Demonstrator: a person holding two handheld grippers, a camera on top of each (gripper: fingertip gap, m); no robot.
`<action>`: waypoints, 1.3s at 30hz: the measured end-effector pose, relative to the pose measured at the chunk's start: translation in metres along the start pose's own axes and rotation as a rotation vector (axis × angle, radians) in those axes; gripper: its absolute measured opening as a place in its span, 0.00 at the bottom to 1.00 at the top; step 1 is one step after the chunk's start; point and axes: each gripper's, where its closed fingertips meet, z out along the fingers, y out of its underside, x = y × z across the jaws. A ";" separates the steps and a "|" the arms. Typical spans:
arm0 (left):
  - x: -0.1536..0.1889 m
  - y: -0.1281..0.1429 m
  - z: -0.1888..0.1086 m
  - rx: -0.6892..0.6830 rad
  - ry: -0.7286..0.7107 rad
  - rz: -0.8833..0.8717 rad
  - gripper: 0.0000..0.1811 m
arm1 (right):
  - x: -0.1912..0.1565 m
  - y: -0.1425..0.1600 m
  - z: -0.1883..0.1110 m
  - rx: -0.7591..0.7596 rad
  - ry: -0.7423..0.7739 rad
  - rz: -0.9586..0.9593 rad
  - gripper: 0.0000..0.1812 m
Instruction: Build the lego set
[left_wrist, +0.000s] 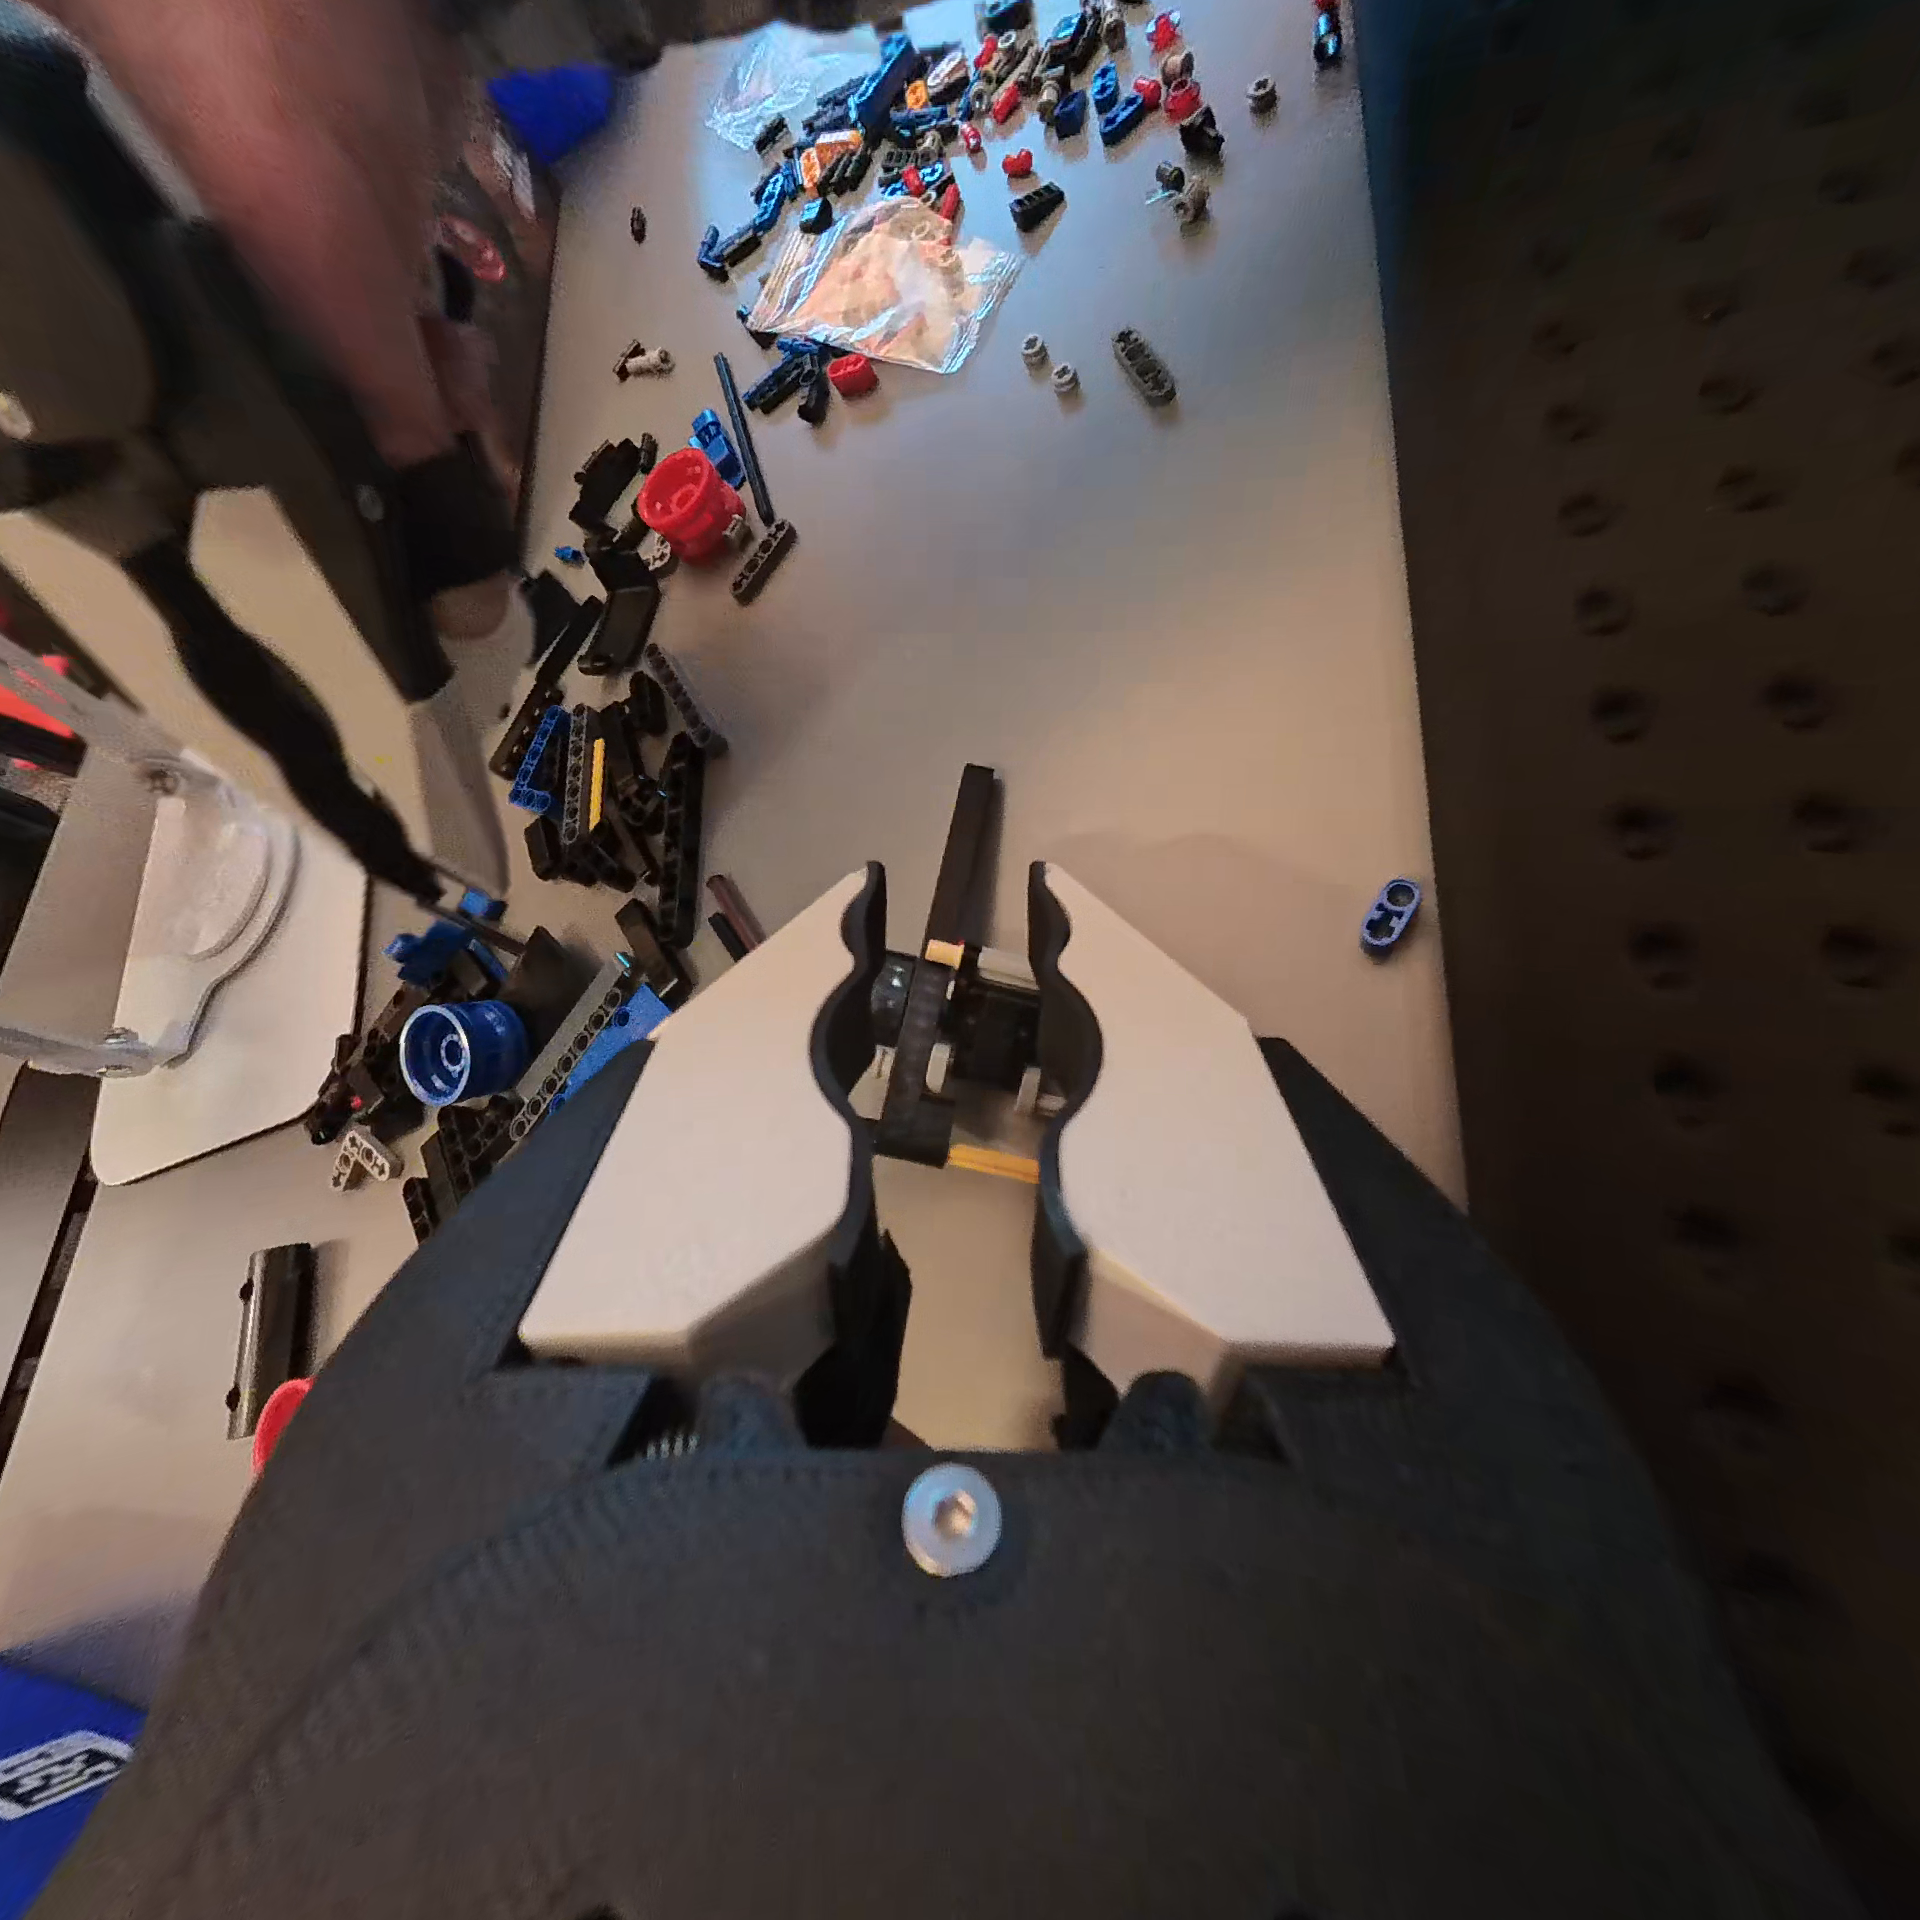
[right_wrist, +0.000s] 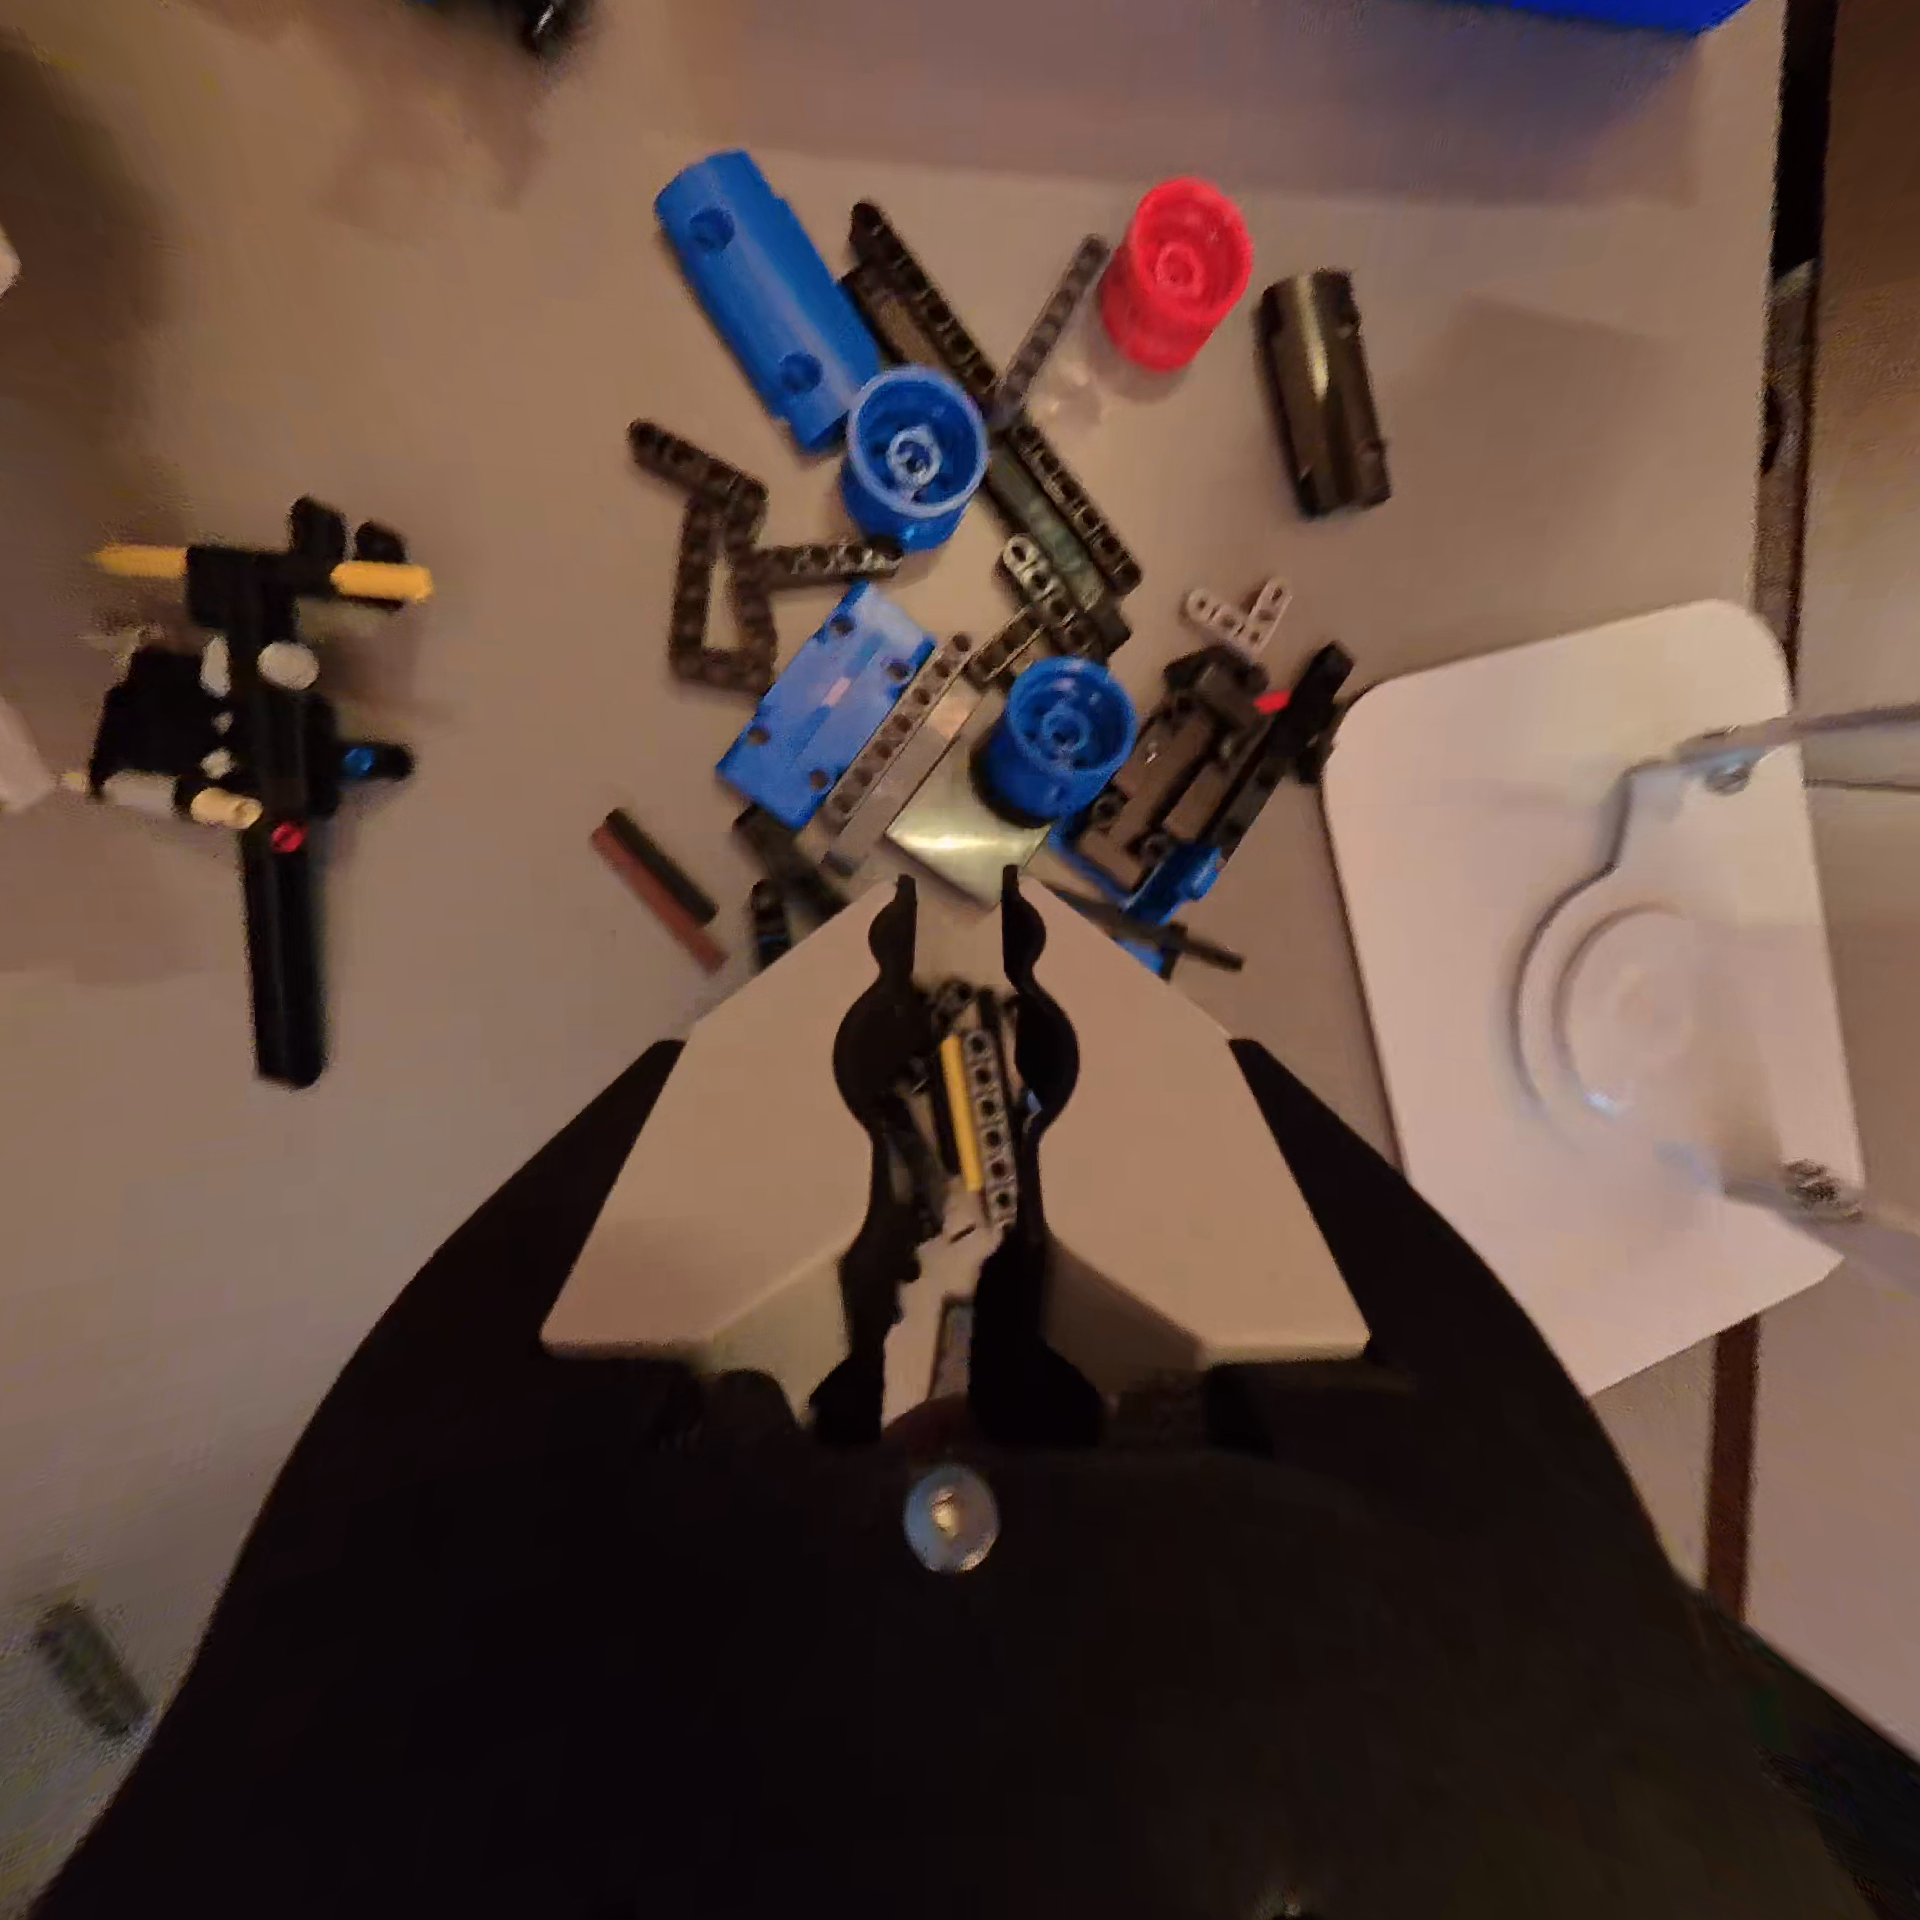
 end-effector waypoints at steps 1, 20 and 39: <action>0.000 0.000 0.000 -0.001 0.000 -0.001 0.14 | -0.005 0.006 -0.002 -0.002 -0.009 0.011 0.08; 0.008 0.000 0.003 0.008 0.043 0.000 0.14 | -0.040 0.027 0.002 0.031 -0.081 0.031 0.08; 0.016 -0.006 0.003 0.028 0.072 0.027 0.14 | 0.015 -0.045 0.028 0.088 0.011 0.018 0.08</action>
